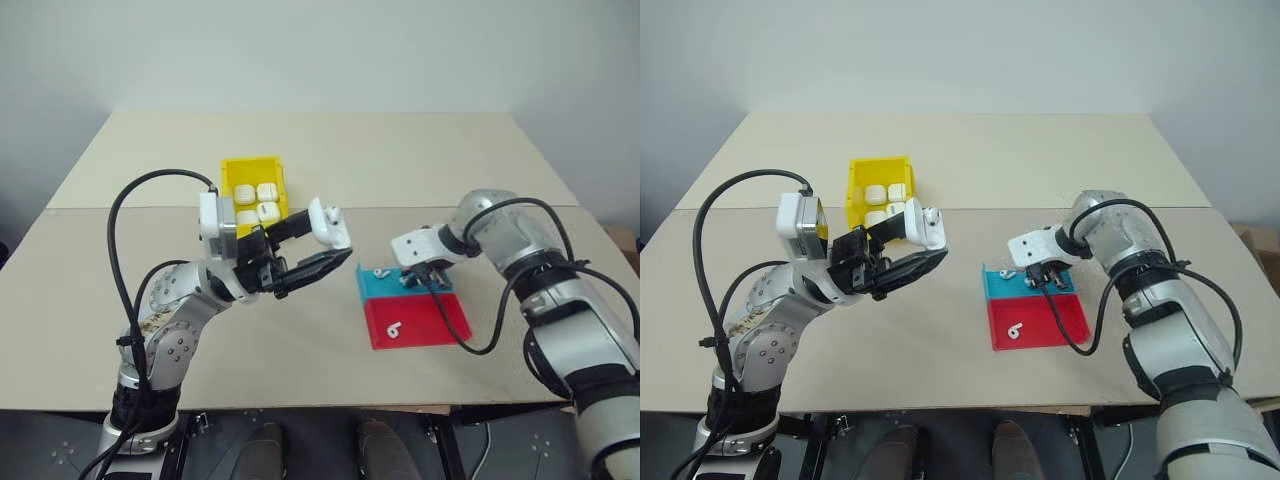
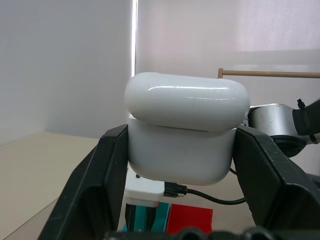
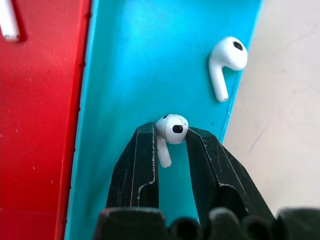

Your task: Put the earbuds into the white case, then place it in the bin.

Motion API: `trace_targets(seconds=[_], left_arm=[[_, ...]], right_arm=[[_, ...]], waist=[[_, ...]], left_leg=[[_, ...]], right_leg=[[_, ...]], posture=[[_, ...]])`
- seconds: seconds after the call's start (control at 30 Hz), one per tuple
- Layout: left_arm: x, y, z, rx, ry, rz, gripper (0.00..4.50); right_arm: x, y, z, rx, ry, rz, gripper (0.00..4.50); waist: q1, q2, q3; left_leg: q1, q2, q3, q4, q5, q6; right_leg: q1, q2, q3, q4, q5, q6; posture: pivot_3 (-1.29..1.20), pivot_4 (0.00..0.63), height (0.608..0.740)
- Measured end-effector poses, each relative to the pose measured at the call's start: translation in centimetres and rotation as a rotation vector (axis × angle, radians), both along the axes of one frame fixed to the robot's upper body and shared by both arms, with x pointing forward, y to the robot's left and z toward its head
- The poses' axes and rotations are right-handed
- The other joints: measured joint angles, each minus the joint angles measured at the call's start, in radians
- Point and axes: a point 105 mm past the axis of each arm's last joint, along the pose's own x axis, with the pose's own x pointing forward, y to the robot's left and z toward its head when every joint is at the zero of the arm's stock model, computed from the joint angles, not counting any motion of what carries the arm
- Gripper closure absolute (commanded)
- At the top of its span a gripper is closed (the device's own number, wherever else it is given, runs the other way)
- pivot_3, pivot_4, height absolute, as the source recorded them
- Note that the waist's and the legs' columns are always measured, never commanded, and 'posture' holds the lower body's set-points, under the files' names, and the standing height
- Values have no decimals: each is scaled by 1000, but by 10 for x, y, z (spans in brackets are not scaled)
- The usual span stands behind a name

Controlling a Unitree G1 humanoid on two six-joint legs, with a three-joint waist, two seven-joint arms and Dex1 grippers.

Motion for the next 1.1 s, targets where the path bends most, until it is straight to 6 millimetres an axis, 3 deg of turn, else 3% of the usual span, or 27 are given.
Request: trace_targets(seconds=[0.13, 0.23, 0.4, 0.57, 0.7, 0.83, 1.1], left_arm=[[5, -1, 5, -8, -8, -12, 1660], [6, -4, 10, -18, -20, -38, 1660], [11, -11, 11, -31, -13, -103, 1660], [16, -19, 13, -33, -7, -171, 1660], [17, -23, 14, -28, -7, -219, 1660], [18, -29, 17, -24, -12, -261, 1660], [21, -28, 16, -19, -3, -266, 1660]], right_arm=[[-14, -11, 39, 208, -42, -82, 3863], [-37, -3, 75, 498, -32, -107, 3863], [-86, 10, 122, 1077, 136, -114, 3863], [-121, 24, 162, 1428, 177, -93, 3863], [-138, 44, 172, 1525, 188, -103, 3863], [-146, 70, 167, 1506, 202, -118, 3863], [-135, 81, 158, 1464, 157, -192, 3863]], waist=[[15, 1, 1], [24, 1, 1], [30, 1, 1], [26, 1, 1], [23, 1, 1], [24, 1, 1], [24, 1, 1]], left_leg=[[-3, 0, -1, 0, 0, 0], [-3, 0, -1, 0, 0, 0], [-3, -1, -2, 1, 0, 0], [-2, -1, -2, 1, 0, 0], [-3, 0, -1, 1, 0, 0], [-3, 0, -1, 1, 0, 1], [-4, 0, -1, 1, 0, 1]], right_leg=[[-1, -1, -1, -1, 0, 0], [0, -1, -2, -2, 0, 0], [1, -1, -2, -1, 0, 1], [1, 1, -1, -1, 0, 1], [0, 3, -1, -1, 0, 1], [0, 3, -1, -2, 0, 1], [-1, 3, -1, -2, -1, 1]], posture=[[0, 150, 740], [0, 150, 740], [0, 150, 740], [0, 150, 740], [0, 150, 740], [0, 150, 740], [0, 150, 740]])
